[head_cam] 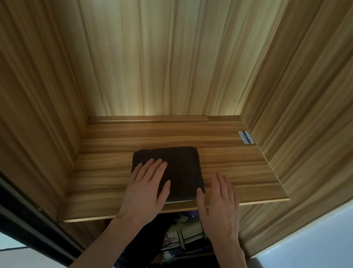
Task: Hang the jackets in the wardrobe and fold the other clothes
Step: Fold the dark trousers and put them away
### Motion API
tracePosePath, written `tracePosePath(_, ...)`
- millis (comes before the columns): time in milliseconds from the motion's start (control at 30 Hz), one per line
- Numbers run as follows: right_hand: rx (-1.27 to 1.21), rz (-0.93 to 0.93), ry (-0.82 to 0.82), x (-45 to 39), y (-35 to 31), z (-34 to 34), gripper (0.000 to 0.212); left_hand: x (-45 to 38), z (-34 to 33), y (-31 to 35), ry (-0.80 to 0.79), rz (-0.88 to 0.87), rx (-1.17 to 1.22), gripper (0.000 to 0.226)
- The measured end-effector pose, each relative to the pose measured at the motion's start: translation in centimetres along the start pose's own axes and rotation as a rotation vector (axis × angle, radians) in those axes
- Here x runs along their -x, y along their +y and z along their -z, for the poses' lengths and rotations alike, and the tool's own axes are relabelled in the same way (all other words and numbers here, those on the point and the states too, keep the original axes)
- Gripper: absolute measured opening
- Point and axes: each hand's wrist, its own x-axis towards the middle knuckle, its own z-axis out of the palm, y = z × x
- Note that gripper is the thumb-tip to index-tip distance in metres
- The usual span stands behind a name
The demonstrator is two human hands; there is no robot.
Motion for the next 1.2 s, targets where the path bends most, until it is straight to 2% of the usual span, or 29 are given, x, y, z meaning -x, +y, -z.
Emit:
tracePosePath(267, 0.172, -0.217, 0.08, 5.5, 0.4, 5.1, 0.068, 0.3, 1.5, 4.3, -0.007, -0.212, 0.122, 0.06)
tracePosePath(433, 0.235, -0.435, 0.238, 9.9, -0.5, 8.0, 0.068, 0.9, 1.3, 7.1, -0.054, -0.455, 0.273, 0.057)
tracePosePath(567, 0.321, -0.569, 0.283, 14.8, -1.0, 10.4, 0.07, 2.5, 0.7, 9.8, -0.112, -0.641, 0.369, 0.053)
tracePosePath(700, 0.414, -0.74, 0.332, 20.7, -1.8, 13.7, 0.07, 6.1, 0.9, 13.8, -0.195, -0.819, 0.421, 0.055)
tracePosePath(933, 0.559, -1.019, 0.501, 31.6, -4.8, 18.0, 0.069, 13.9, 3.0, 21.1, -0.243, -1.099, 0.602, 0.051)
tracePosePath(1200, 0.658, -1.367, 0.61, 48.0, -11.0, 21.0, 0.063, 27.8, 7.0, 27.2, -0.353, -1.408, 0.727, 0.054)
